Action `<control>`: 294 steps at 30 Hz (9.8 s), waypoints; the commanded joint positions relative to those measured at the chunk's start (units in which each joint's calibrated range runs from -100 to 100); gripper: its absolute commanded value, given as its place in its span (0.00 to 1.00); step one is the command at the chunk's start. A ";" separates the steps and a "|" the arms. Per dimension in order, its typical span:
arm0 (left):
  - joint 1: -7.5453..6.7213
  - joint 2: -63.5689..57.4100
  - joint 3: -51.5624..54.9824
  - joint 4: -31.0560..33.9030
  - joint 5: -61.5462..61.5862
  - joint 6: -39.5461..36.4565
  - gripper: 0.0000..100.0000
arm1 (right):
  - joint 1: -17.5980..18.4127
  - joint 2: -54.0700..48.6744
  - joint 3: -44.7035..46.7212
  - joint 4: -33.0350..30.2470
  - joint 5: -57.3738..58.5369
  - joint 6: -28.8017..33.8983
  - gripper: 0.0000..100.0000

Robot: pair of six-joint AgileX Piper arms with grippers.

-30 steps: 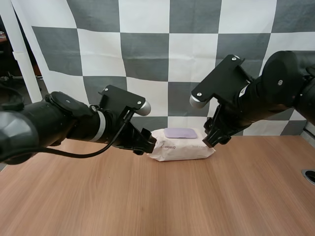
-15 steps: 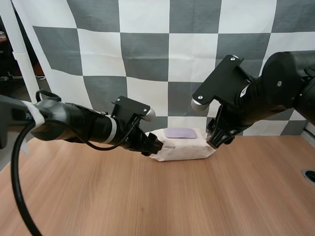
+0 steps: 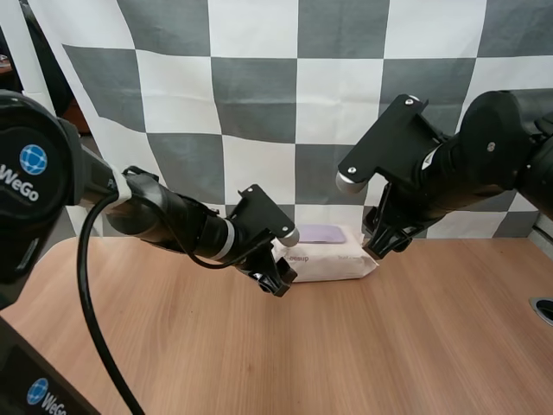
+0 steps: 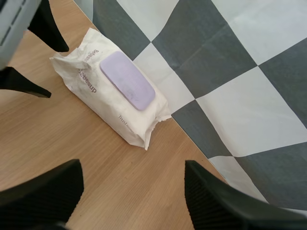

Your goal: Open the wet wipes lid

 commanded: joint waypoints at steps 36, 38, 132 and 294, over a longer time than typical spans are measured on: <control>-0.62 18.50 -13.72 -11.82 -1.02 1.05 0.92 | -0.02 0.07 0.02 0.29 -0.24 -1.09 1.00; -0.62 18.50 -13.72 -11.81 0.80 1.05 0.79 | -0.02 0.07 0.02 0.29 -0.24 -1.09 1.00; 6.22 18.26 -12.44 -0.73 26.46 -3.47 0.00 | -0.02 45.14 -3.06 34.12 -35.86 -47.88 1.00; 10.53 -80.34 -7.40 19.59 61.39 -31.31 0.00 | -0.02 -21.93 -17.46 20.86 -15.54 11.23 0.00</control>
